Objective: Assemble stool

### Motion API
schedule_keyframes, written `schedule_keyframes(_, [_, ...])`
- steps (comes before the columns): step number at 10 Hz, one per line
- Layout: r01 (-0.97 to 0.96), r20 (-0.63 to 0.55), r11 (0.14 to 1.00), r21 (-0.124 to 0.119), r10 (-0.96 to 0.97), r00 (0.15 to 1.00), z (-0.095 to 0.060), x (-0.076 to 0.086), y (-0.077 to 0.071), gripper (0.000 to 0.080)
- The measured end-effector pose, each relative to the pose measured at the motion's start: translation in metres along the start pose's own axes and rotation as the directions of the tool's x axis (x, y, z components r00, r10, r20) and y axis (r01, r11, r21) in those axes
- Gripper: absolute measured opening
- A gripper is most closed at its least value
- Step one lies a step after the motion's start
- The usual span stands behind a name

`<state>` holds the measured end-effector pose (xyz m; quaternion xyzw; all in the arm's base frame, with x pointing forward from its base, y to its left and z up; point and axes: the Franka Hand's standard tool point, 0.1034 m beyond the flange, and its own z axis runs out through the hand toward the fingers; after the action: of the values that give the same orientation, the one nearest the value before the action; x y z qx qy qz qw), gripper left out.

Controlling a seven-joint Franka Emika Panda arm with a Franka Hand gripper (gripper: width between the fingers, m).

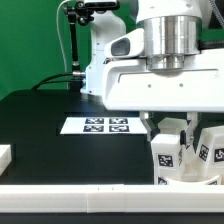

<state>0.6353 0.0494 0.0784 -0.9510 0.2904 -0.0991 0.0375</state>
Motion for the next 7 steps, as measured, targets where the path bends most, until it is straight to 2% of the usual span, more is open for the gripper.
schedule_keyframes(3, [-0.297,-0.010,0.955,-0.003,0.297,0.955,-0.0014,-0.0031,-0.0037,0.0340])
schedule_keyframes(5, [-0.481,-0.014,0.877,-0.007,0.481,0.877,-0.0018,-0.0049,-0.0041,0.0340])
schedule_keyframes(7, [-0.625,-0.016,0.780,-0.026,0.625,0.781,-0.0021,-0.0076,-0.0016,0.0341])
